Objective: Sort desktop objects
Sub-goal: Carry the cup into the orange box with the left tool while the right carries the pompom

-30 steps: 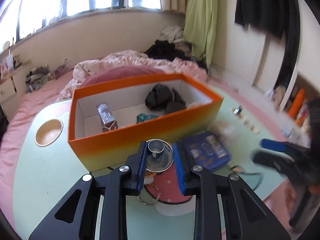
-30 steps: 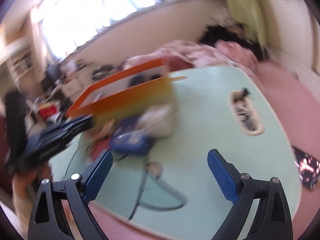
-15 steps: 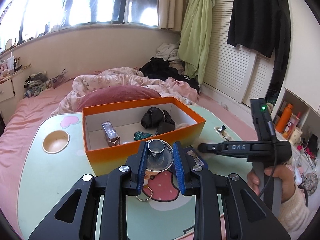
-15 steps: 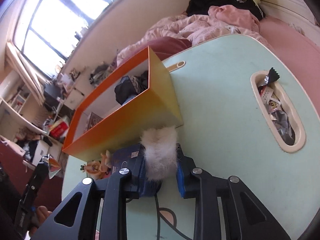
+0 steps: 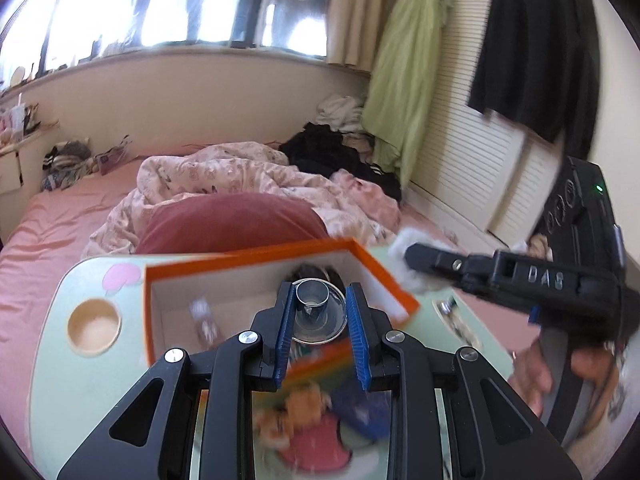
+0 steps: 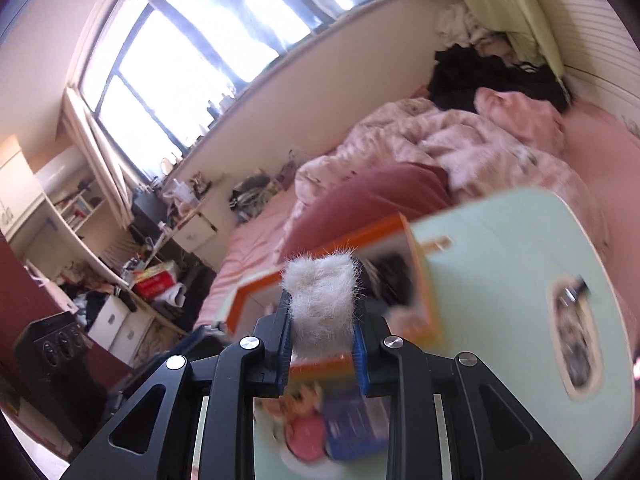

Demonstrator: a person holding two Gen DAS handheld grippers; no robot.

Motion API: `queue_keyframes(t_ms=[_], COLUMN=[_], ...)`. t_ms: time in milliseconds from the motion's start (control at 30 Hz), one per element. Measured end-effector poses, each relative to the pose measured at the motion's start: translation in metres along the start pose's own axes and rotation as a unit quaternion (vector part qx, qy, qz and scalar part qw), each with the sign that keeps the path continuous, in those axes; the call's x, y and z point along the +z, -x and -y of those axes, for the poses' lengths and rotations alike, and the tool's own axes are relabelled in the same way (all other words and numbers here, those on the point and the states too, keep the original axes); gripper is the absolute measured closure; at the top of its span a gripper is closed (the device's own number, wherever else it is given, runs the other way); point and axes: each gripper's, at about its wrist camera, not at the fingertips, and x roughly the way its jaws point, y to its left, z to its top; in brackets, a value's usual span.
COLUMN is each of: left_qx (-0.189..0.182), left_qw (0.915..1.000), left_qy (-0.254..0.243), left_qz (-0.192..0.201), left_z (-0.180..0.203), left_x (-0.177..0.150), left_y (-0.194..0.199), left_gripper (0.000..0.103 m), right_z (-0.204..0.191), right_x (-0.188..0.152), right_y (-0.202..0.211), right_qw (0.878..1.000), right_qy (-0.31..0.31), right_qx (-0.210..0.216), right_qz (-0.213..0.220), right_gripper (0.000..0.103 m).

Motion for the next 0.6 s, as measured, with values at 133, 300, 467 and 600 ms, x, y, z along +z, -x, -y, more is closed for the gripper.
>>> queue_keyframes(t_ms=[133, 300, 467, 600], left_qx=[0.031, 0.018, 0.015, 0.003], left_qw=[0.9988, 0.9971, 0.9975, 0.9983], left_qy=[0.028, 0.074, 0.069, 0.048], left_qz=[-0.024, -0.007, -0.005, -0.032], left_z=[-0.018, -0.037, -0.034, -0.023], left_x=[0.004, -0.018, -0.044, -0.078], left_y=[-0.037, -0.011, 0.024, 0.037], left_gripper=[0.074, 0.064, 0.037, 0.027], right_z=[0.010, 0.000, -0.015, -0.009], right_x=[-0.001, -0.019, -0.055, -0.107], right_y=[-0.042, -0.010, 0.028, 0.035], right_qw=[1.000, 0.999, 0.996, 0.989], right_qy=[-0.011, 0.034, 0.083, 0.106], right_qx=[-0.013, -0.010, -0.041, -0.095], right_qz=[-0.024, 0.028, 0.021, -0.038], right_gripper=[0.058, 0.044, 0.037, 0.028])
